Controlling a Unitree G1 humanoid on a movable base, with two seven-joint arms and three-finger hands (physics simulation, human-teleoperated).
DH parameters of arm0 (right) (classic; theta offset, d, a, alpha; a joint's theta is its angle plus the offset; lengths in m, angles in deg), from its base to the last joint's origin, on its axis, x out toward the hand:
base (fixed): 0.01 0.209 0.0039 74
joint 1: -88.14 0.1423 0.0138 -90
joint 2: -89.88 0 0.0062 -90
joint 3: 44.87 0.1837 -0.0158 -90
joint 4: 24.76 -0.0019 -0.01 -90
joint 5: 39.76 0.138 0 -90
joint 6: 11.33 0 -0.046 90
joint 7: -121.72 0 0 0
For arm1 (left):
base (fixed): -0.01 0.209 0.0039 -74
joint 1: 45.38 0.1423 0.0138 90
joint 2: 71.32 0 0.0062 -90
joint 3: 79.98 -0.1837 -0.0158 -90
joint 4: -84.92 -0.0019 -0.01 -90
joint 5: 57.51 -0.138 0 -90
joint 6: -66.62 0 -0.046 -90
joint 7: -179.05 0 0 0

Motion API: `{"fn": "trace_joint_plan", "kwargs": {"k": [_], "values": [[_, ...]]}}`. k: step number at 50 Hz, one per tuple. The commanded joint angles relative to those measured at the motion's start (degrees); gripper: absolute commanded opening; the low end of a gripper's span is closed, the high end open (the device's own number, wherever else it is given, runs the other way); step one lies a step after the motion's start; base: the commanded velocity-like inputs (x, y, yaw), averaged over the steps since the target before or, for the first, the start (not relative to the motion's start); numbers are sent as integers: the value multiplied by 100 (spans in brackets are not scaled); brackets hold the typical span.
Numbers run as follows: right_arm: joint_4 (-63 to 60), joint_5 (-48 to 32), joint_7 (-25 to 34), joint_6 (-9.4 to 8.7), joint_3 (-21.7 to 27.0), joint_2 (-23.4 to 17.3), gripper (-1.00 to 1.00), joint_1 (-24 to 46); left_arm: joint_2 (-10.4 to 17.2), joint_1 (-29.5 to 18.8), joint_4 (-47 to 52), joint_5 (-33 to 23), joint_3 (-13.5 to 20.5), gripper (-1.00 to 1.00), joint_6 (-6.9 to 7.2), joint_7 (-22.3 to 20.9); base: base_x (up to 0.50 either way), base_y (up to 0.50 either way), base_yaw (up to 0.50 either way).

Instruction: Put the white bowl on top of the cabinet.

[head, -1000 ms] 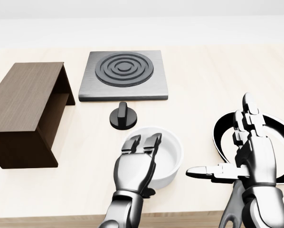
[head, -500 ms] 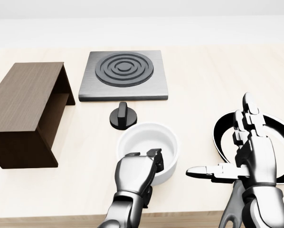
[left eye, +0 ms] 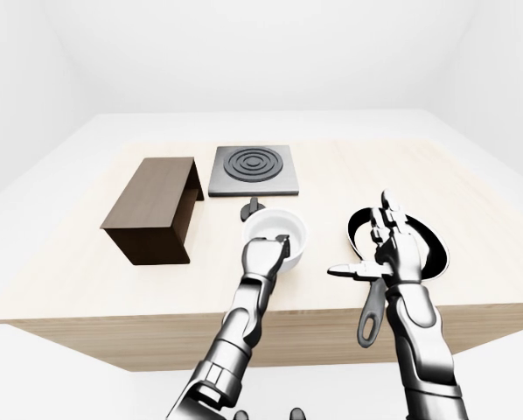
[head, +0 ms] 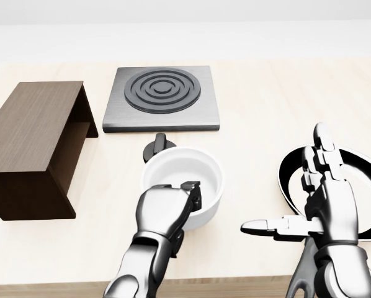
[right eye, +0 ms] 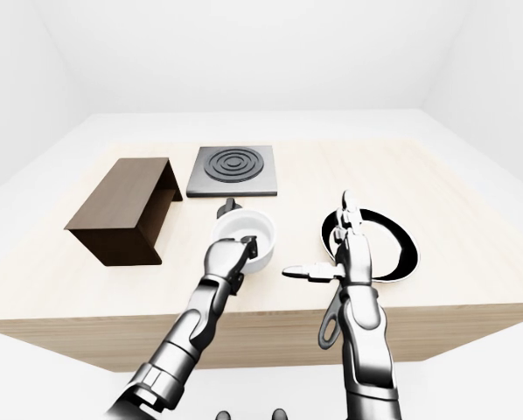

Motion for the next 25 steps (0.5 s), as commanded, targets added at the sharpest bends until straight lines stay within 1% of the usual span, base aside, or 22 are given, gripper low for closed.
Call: {"fn": "trace_joint_plan", "kwargs": {"k": [1, 5, 8, 15, 19, 25], "values": [[-17, -28, 17, 0, -30, 15, 100, -21, 167, -164, 735, -458, 159, -100, 0, -509, 0, 0, 0], [3, -39, 21, 0, -39, 20, 100, -25, 165, -134, 868, -541, 147, -100, 0, -629, 0, 0, 0], [33, -47, 29, 0, -51, 23, 100, -23, 179, -104, 1134, -712, 124, -100, 0, -853, 0, 0, 0], [58, -72, 32, 0, -72, 30, 100, -26, 176, -111, 1459, -910, 179, -100, 0, -1124, 0, 0, 0], [39, -83, 32, 0, -79, 37, 100, -45, 193, -186, 1687, -1007, 247, -100, 0, -1353, 0, 0, 0], [54, -110, 37, 0, -104, 53, 100, -71, 242, -365, 1672, -954, 376, -100, 0, -1459, 0, 0, 0]]}}
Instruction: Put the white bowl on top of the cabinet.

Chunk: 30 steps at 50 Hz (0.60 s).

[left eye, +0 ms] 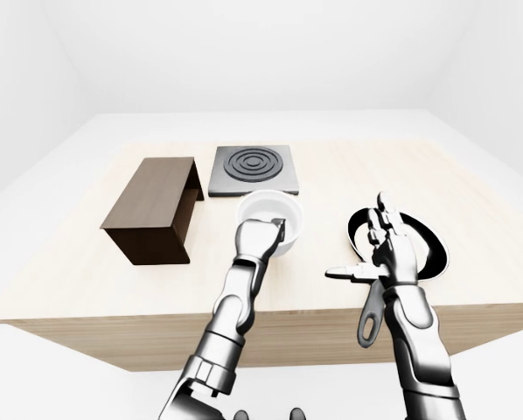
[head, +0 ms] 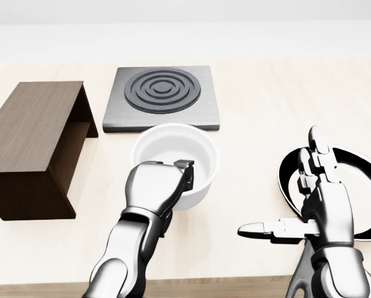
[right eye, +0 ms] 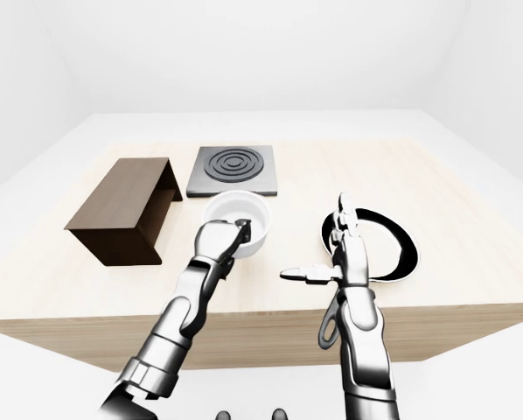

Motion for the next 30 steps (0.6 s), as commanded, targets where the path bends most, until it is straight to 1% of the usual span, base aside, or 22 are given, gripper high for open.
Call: {"fn": "trace_joint_plan", "kwargs": {"k": [1, 5, 10, 14, 17, 19, 21, 25, 30], "values": [[42, -44, 6, 0, -40, 22, 100, -21, 77, -306, 408, -220, 207, -100, 0, -189, 0, 0, 0], [102, -74, -5, 0, -70, 33, 100, -19, 130, -425, 456, -251, 241, -100, 0, -350, 0, 0, 0], [81, -105, 0, 0, -107, 48, 100, -57, 250, -703, 649, -248, 391, -100, 0, -697, 0, 0, 0], [90, -109, 4, 0, -109, 51, 100, -55, 349, -851, 676, -199, 495, -100, 0, -819, 0, 0, 0], [99, -111, 4, 0, -112, 53, 100, -53, 395, -888, 687, -203, 509, -100, 0, -876, 0, 0, 0], [88, -125, 1, 0, -130, 61, 100, -63, 436, -947, 758, -236, 531, -100, 0, -993, 0, 0, 0], [122, -149, 0, 0, -151, 68, 100, -74, 490, -1122, 828, -300, 578, -100, 0, -1186, 0, 0, 0], [101, -161, 16, 0, -166, 75, 100, -98, 582, -1358, 843, -275, 693, -100, 0, -1313, 0, 0, 0], [121, -172, 21, 0, -173, 81, 100, -94, 680, -1515, 914, -221, 764, -100, 0, -1424, 0, 0, 0]]}}
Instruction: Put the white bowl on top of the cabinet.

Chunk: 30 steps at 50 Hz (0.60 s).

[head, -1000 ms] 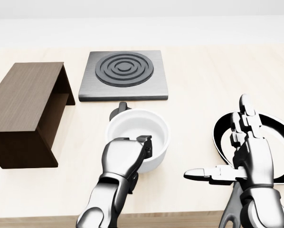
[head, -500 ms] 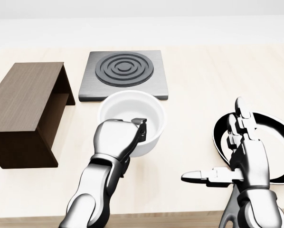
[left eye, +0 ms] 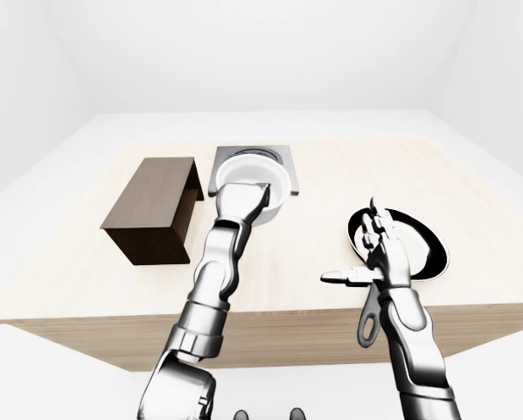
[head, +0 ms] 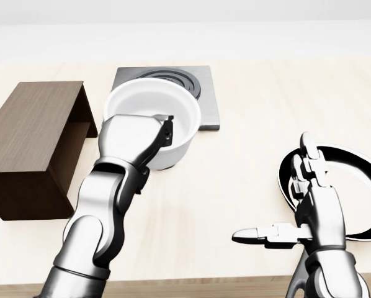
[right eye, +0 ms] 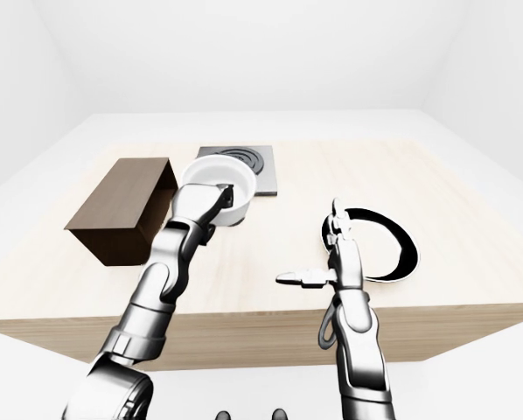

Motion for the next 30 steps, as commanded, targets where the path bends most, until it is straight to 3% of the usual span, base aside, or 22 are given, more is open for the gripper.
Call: {"fn": "trace_joint_plan", "kwargs": {"k": [1, 12, 30], "values": [[15, -45, 8, 0, -43, 21, 100, -28, 226, -562, 287, -10, 255, -100, 0, -116, 0, 0, 0], [85, -114, 7, 0, -107, 45, 100, -51, 416, -930, 168, 144, 341, -100, 0, -89, 0, 0, 0], [138, -182, 13, 0, -170, 71, 100, -88, 1141, -1249, 366, 385, 734, -100, 0, -386, 0, 0, 0]]}}
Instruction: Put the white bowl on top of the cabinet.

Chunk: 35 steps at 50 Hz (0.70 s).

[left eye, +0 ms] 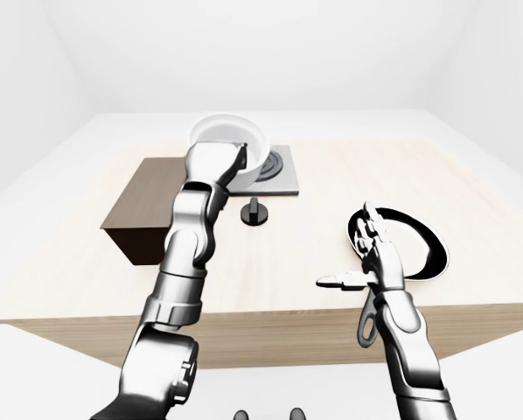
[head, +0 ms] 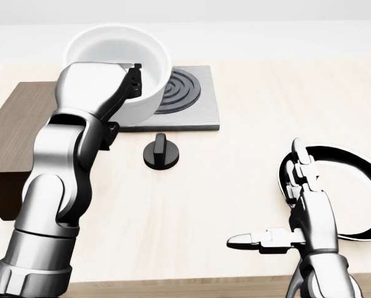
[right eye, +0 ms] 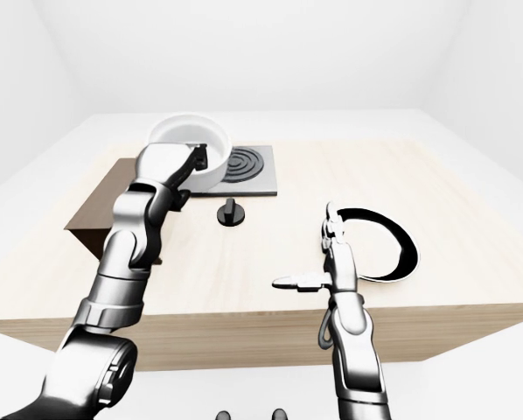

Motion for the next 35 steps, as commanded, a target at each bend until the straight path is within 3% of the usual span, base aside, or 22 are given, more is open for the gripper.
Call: {"fn": "trace_joint_plan", "kwargs": {"k": [1, 8, 22, 35], "values": [[55, -49, -4, 0, -42, 17, 100, -13, 449, -212, 285, 69, 277, -100, 0, 7, 0, 0, 0], [60, -71, -11, 0, -65, 26, 100, -22, 750, -173, 513, 177, 484, -100, 0, -173, 0, 0, 0], [34, -58, -6, 0, -52, 23, 100, -15, 1192, -38, 479, 620, 698, -100, 0, -18, 0, 0, 0], [109, -107, -26, 0, -88, 35, 100, -22, 1569, 174, 827, 639, 916, -100, 0, -261, 0, 0, 0]]}}
